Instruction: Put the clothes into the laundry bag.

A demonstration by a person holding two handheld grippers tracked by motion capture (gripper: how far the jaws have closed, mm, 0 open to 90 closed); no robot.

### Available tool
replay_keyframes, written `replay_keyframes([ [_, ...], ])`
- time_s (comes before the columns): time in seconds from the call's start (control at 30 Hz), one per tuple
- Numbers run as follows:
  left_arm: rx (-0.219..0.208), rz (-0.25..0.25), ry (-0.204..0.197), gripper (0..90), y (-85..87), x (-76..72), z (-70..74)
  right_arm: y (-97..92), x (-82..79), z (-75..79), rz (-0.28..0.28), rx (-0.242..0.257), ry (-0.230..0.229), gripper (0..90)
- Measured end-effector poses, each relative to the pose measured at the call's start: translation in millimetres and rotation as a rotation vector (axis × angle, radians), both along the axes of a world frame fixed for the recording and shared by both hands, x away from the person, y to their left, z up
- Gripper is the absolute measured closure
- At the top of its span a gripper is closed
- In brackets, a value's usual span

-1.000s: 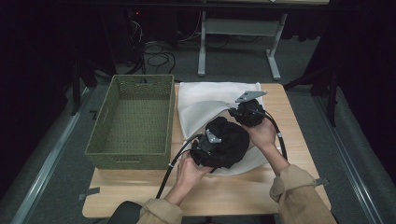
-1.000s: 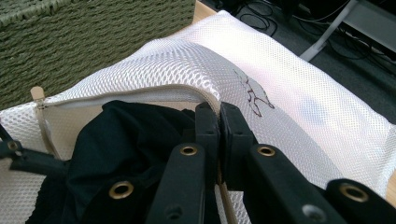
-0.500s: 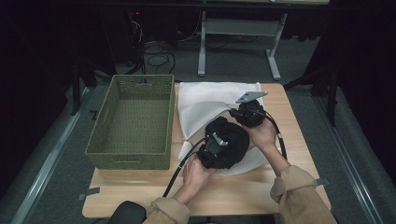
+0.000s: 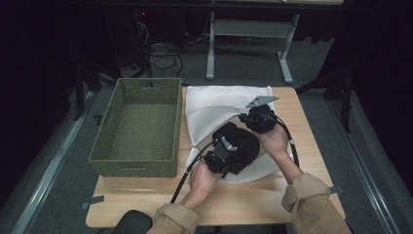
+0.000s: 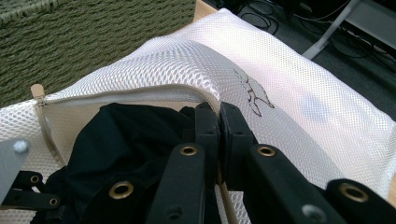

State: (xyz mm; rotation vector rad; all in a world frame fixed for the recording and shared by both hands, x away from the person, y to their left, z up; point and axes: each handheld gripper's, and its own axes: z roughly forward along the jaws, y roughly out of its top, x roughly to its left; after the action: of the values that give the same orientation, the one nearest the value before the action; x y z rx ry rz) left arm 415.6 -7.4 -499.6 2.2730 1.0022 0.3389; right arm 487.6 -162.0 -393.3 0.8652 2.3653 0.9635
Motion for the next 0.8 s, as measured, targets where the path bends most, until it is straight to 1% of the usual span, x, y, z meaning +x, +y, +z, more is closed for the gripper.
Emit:
replay_keyframes([
  [0.17,-0.017,-0.003,0.008,81.7,1.1,2.0,2.2,0.2,0.0,-0.5,0.002,0.004,-0.001,88.1],
  [0.3,-0.029,-0.005,0.005,81.8,0.8,4.0,5.4,-0.4,-0.1,-0.2,-0.001,0.005,0.003,88.1],
  [0.33,-0.039,-0.003,0.008,81.8,0.6,4.6,6.0,-0.4,-0.5,-0.2,-0.001,0.005,0.002,88.1],
  [0.47,-0.047,-0.003,0.002,82.0,0.3,8.5,10.3,0.2,-1.3,-0.1,0.003,0.003,0.004,88.1],
  [0.57,-0.056,0.004,-0.002,82.0,-0.9,12.3,14.2,0.3,-0.8,-0.4,0.006,0.007,-0.001,88.2],
  [0.63,-0.076,0.010,-0.003,82.0,-0.1,15.3,16.3,0.0,-1.0,0.1,0.008,0.003,0.003,88.1],
  [0.67,-0.078,0.013,0.000,82.0,0.4,16.9,17.1,0.0,-1.5,0.1,0.006,0.007,0.007,88.1],
  [0.8,-0.081,0.028,-0.013,82.1,-1.4,21.9,19.6,-0.3,-2.4,0.5,0.013,0.005,0.002,88.1],
])
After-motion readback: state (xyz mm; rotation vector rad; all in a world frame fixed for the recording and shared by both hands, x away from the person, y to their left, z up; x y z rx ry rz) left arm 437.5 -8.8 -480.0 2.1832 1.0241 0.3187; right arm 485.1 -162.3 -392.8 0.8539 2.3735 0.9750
